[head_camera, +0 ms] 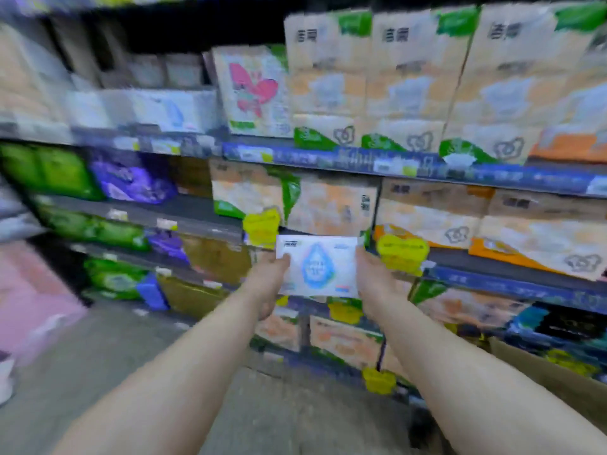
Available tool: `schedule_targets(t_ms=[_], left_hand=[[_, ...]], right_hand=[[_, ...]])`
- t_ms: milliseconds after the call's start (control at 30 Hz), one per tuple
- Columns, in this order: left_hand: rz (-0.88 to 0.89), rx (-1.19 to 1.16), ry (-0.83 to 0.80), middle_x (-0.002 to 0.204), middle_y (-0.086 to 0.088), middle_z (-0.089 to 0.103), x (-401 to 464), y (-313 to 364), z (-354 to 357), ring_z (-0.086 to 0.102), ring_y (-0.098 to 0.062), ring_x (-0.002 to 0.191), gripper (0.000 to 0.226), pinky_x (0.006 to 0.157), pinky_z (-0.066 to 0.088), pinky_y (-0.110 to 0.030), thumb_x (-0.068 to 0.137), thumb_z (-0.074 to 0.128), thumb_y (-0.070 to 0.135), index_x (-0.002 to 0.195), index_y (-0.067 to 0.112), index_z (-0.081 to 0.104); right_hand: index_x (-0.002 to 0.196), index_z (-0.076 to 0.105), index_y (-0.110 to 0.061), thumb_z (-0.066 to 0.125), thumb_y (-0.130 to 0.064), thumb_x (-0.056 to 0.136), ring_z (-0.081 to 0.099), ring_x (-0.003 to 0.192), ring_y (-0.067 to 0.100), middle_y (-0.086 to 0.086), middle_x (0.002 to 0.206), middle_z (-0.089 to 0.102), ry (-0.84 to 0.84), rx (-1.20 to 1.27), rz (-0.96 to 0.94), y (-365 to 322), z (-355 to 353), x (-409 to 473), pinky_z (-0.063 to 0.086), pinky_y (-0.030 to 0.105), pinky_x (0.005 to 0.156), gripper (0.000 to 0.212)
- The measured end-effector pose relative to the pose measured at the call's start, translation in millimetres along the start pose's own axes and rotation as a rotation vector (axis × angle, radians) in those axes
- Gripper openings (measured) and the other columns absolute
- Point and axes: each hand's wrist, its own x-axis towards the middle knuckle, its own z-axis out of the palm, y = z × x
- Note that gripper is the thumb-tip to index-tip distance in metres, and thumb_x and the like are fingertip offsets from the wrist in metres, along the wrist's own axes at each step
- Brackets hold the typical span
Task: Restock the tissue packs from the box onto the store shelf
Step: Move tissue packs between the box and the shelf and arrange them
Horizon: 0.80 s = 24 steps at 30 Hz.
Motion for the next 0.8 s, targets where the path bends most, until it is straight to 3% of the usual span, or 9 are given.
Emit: schedule_targets(t_ms=[67, 133, 200, 300, 400, 500, 567, 700, 800], left_hand=[[0.058, -0.013, 0.071, 0.104, -0.015, 0.066, 4, 28, -56, 0.065, -0.029, 0.088, 0.015, 0.089, 0.050, -0.054, 0.099, 0.047, 0.018, 0.107, 0.012, 0.058], [0.118, -0.014, 0.146, 0.109, -0.016, 0.066, 8, 51, -104, 0.066, -0.033, 0.096, 0.019, 0.093, 0.049, -0.059, 0.097, 0.050, 0.019, 0.112, 0.010, 0.058], [0.164, -0.051, 0.186, 0.109, -0.016, 0.066, 9, 73, -140, 0.066, -0.032, 0.091, 0.019, 0.089, 0.052, -0.055, 0.099, 0.047, 0.016, 0.114, 0.009, 0.056], [0.230, -0.045, 0.240, 0.103, -0.014, 0.066, 18, 99, -180, 0.064, -0.031, 0.089, 0.014, 0.082, 0.053, -0.046, 0.100, 0.044, 0.015, 0.108, 0.010, 0.054], [0.264, -0.095, 0.243, 0.091, -0.008, 0.068, 46, 118, -212, 0.065, -0.025, 0.078, 0.014, 0.067, 0.052, -0.036, 0.100, 0.045, 0.015, 0.095, 0.012, 0.057], [0.274, -0.116, 0.229, 0.089, -0.007, 0.068, 83, 141, -234, 0.066, -0.023, 0.079, 0.016, 0.072, 0.054, -0.038, 0.100, 0.046, 0.014, 0.089, 0.016, 0.057], [0.269, -0.082, 0.221, 0.093, -0.007, 0.070, 112, 156, -249, 0.067, -0.024, 0.083, 0.014, 0.077, 0.054, -0.039, 0.099, 0.047, 0.014, 0.090, 0.016, 0.058], [0.249, 0.119, 0.258, 0.096, -0.009, 0.071, 174, 187, -287, 0.067, -0.022, 0.079, 0.012, 0.070, 0.057, -0.035, 0.096, 0.050, 0.009, 0.100, 0.011, 0.061], [0.293, 0.194, 0.297, 0.103, -0.011, 0.070, 222, 209, -318, 0.064, -0.017, 0.073, 0.020, 0.046, 0.048, -0.017, 0.095, 0.051, 0.007, 0.111, 0.006, 0.063]], right_hand=[[0.119, 0.062, -0.015, 0.043, -0.068, 0.075, 0.062, 0.108, 0.027, 0.004, 0.120, 0.065, -0.150, -0.059, -0.080, -38, 51, -14, 0.047, 0.049, 0.100, 0.072], [0.115, 0.060, -0.015, 0.044, -0.049, 0.092, 0.060, 0.106, 0.025, 0.002, 0.116, 0.061, -0.263, -0.071, -0.140, -72, 100, -29, 0.047, 0.049, 0.100, 0.044], [0.099, 0.058, -0.017, 0.046, -0.036, 0.097, 0.065, 0.099, 0.027, 0.006, 0.112, 0.065, -0.362, -0.105, -0.199, -98, 134, -41, 0.052, 0.053, 0.092, 0.023], [0.106, 0.059, -0.016, 0.048, -0.027, 0.098, 0.067, 0.083, 0.015, 0.003, 0.108, 0.069, -0.441, -0.188, -0.315, -122, 181, -34, 0.057, 0.035, 0.074, 0.018], [0.118, 0.058, -0.013, 0.047, -0.028, 0.099, 0.060, 0.075, 0.004, -0.001, 0.105, 0.066, -0.461, -0.277, -0.405, -142, 218, -13, 0.047, 0.018, 0.055, 0.026], [0.118, 0.057, -0.014, 0.045, -0.028, 0.100, 0.056, 0.067, 0.002, -0.006, 0.090, 0.061, -0.482, -0.298, -0.441, -165, 251, 20, 0.041, 0.010, 0.042, 0.026], [0.117, 0.055, -0.017, 0.045, -0.031, 0.100, 0.062, 0.074, 0.008, -0.003, 0.097, 0.065, -0.491, -0.279, -0.435, -180, 277, 45, 0.046, 0.017, 0.047, 0.024], [0.114, 0.057, -0.021, 0.047, -0.032, 0.098, 0.068, 0.091, 0.021, 0.002, 0.108, 0.067, -0.481, -0.249, -0.391, -210, 335, 92, 0.055, 0.029, 0.054, 0.022], [0.114, 0.057, -0.019, 0.050, -0.029, 0.097, 0.068, 0.094, 0.020, 0.003, 0.113, 0.064, -0.472, -0.203, -0.404, -229, 376, 121, 0.059, 0.031, 0.062, 0.021]])
